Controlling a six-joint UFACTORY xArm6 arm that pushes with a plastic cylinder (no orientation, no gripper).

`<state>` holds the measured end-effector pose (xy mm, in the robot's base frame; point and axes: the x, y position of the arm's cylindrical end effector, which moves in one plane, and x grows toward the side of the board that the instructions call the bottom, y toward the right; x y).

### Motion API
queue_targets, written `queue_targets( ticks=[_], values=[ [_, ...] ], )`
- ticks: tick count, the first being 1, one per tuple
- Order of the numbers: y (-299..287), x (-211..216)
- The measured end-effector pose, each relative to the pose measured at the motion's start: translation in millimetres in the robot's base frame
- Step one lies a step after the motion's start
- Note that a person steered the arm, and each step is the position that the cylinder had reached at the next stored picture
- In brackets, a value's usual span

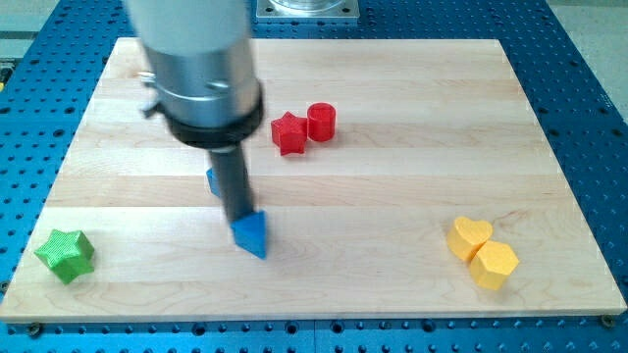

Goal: Move the triangle to the yellow blocks

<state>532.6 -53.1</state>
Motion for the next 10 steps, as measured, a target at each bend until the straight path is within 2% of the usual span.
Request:
queue_targets(
  ticks=[1, 2, 4, 5, 6, 7, 8, 10],
  values=[
    [57, 15],
    [-10, 12],
    [-44, 17],
    [-42, 47],
    [11, 52],
    [106, 50],
    [116, 50],
    [-110, 24]
  ],
)
